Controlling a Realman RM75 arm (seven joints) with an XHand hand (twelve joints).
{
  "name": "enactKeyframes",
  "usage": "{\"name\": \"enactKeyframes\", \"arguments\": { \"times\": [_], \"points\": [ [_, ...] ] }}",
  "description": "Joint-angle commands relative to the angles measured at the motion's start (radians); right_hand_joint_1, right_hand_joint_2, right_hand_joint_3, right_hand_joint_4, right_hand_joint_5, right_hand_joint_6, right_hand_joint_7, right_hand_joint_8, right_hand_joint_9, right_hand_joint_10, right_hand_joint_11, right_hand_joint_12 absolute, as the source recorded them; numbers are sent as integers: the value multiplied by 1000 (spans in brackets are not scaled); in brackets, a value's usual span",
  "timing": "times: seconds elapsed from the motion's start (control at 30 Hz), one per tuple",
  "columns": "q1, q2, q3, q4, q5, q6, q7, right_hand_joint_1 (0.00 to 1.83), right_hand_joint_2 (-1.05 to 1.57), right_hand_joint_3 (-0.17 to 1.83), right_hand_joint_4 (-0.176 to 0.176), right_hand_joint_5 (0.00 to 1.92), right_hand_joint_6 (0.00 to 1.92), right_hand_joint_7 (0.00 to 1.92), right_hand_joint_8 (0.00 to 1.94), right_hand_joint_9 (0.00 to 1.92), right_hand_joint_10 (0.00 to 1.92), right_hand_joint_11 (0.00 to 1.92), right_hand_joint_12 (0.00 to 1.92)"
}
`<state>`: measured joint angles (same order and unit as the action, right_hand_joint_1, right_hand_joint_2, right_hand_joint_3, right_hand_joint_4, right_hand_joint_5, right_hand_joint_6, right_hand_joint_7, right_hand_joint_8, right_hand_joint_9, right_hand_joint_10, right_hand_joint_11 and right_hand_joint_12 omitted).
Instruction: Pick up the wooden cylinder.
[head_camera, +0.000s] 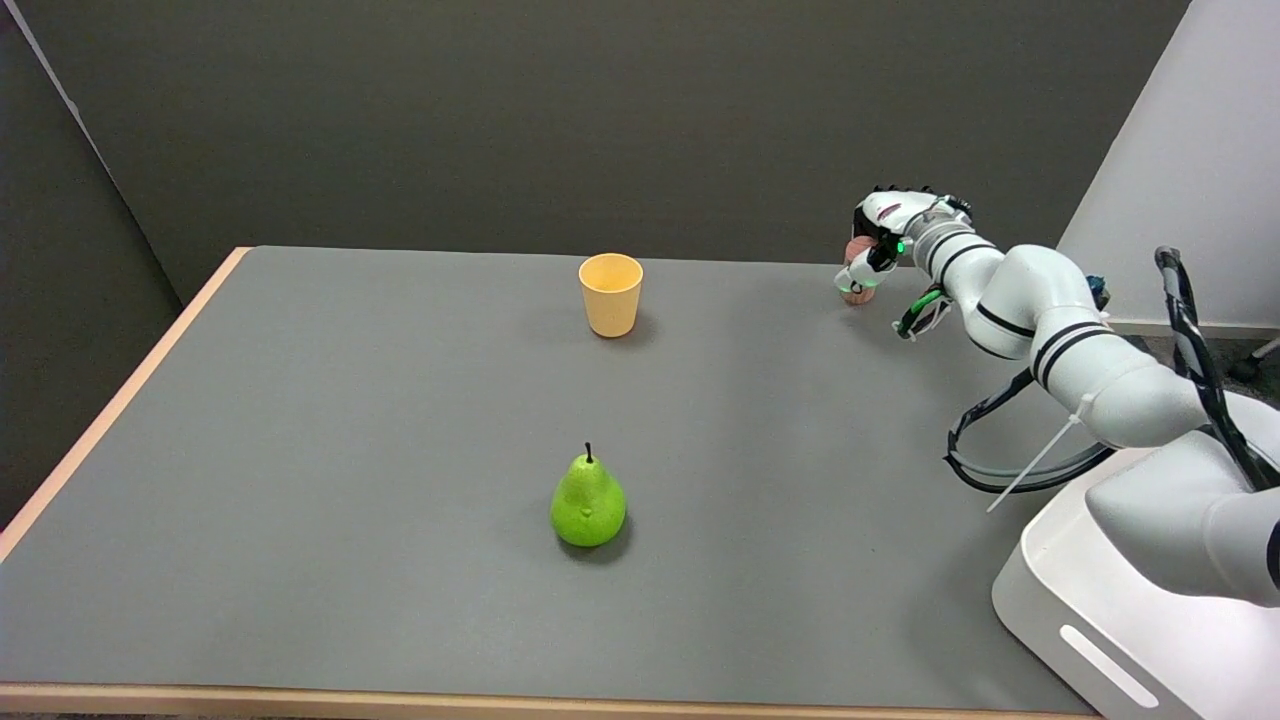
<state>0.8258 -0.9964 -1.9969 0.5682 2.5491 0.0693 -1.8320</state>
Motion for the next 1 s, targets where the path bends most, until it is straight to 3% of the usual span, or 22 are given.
{"name": "enactKeyframes", "arguments": {
  "times": [0.03, 0.2, 0.33, 0.7, 0.87, 1.0],
  "points": [
    [35, -34, -2, -50, -76, -57, -2, 1119, 1360, -20, -135, 443, 1639, 734, 1592, 737, 1477, 317, 1920],
    [38, -35, -4, -45, -78, -67, -2, 1125, 1349, -5, -132, 444, 1626, 739, 1593, 772, 1514, 309, 1921],
    [38, -27, 3, -6, -92, -67, -2, 1140, 1327, 15, -148, 462, 1602, 760, 1573, 803, 1495, 427, 1921],
    [-42, 150, 26, 401, -99, 58, 2, 1194, 1131, 258, -144, 597, 1446, 867, 1397, 829, 1485, 490, 1921],
    [-167, 236, 165, 650, -99, 142, 3, 1192, 1117, 283, -135, 603, 1449, 870, 1391, 848, 1497, 548, 1921],
    [-382, 272, 397, 852, -100, 198, -2, 1193, 1093, 318, -128, 617, 1443, 882, 1376, 859, 1492, 599, 1921]
  ]
}}
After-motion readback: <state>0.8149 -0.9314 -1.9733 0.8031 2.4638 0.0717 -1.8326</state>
